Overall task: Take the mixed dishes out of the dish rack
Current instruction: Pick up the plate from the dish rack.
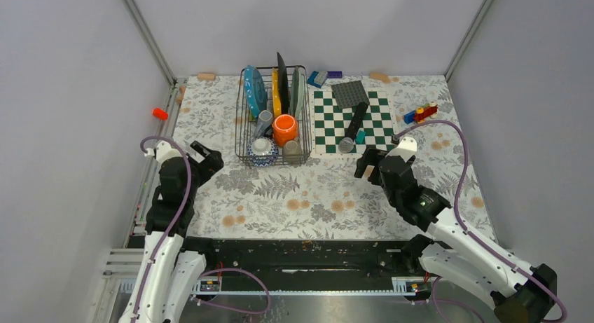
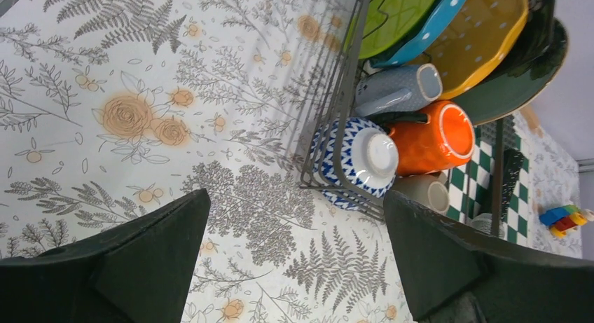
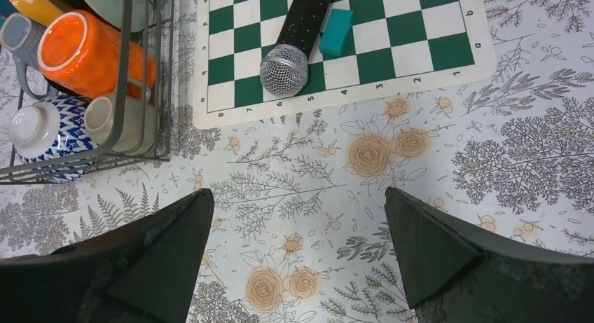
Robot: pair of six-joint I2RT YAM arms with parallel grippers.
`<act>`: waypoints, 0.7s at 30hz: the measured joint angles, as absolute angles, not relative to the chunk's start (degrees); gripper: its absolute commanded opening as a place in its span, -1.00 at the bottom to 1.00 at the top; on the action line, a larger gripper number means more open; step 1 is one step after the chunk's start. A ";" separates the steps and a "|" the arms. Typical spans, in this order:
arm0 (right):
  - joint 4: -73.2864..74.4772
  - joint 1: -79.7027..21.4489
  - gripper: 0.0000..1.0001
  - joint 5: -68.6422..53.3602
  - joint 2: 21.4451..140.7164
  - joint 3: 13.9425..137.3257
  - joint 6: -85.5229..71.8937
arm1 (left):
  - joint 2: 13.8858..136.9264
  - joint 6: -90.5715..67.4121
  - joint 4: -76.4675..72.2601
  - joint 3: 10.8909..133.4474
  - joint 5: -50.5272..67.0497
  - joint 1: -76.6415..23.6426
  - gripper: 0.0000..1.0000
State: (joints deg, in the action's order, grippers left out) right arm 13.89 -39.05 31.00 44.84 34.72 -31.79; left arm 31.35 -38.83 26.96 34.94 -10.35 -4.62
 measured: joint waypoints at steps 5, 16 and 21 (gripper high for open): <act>12.73 -39.05 0.99 29.39 43.64 33.50 -31.09 | 31.53 -38.17 27.14 33.28 -10.59 -4.62 0.97; 6.42 -39.05 0.99 22.13 45.34 31.16 -29.56 | 29.98 -38.00 27.35 32.01 -11.70 -4.62 0.97; 5.80 -39.05 0.99 18.72 55.40 37.56 -28.34 | 29.21 -38.00 27.31 31.40 -11.84 -4.62 0.97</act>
State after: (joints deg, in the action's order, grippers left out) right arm 5.80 -39.05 18.72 55.40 37.56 -28.34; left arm 29.21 -38.00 27.31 31.40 -11.84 -4.62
